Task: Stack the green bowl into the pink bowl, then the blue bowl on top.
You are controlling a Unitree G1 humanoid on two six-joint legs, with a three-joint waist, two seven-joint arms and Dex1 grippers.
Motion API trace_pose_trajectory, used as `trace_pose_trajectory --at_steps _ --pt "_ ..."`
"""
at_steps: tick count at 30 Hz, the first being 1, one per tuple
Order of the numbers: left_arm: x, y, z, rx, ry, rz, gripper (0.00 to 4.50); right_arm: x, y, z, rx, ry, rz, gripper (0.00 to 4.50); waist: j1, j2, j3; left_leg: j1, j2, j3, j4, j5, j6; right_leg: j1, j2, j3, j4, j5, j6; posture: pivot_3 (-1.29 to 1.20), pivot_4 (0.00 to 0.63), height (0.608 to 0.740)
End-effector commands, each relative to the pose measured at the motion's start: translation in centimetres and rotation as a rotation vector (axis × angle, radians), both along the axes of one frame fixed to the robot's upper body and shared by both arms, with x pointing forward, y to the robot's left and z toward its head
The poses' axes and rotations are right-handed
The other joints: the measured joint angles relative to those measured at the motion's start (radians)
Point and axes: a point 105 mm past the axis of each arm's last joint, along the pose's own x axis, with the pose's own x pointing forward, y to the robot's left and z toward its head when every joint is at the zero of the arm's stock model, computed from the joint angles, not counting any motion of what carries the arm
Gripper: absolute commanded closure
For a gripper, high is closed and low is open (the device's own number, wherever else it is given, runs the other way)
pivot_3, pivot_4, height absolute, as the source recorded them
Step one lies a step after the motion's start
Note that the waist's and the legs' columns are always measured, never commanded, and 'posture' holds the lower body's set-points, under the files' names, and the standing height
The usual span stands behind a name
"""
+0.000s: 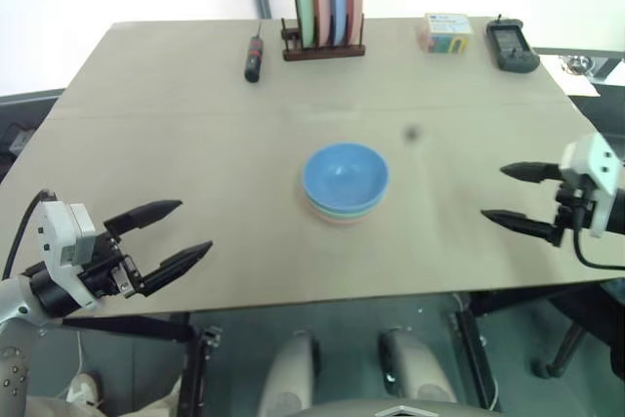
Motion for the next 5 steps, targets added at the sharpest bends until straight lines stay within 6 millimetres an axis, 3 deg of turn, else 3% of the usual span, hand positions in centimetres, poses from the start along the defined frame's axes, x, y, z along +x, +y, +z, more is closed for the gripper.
trace_pose_trajectory --at_steps 1,5 --pt "0.14 0.31 0.62 0.031 -0.011 -0.021 0.00 -0.97 0.10 1.78 -0.026 -0.083 0.033 0.06 0.000 -0.001 0.000 0.000 0.000 0.000 0.000 0.000 0.000 0.000 0.000 0.000 0.000 0.000 0.000 0.00 0.150 0.740" --pt "0.80 0.31 0.64 0.052 0.007 -0.042 0.00 -1.16 0.34 1.96 -0.014 -0.089 0.031 0.06 0.001 -0.001 0.000 -0.001 0.000 0.000 0.000 0.000 0.000 -0.001 0.000 0.000 -0.001 0.000 0.000 0.00 0.150 0.740"
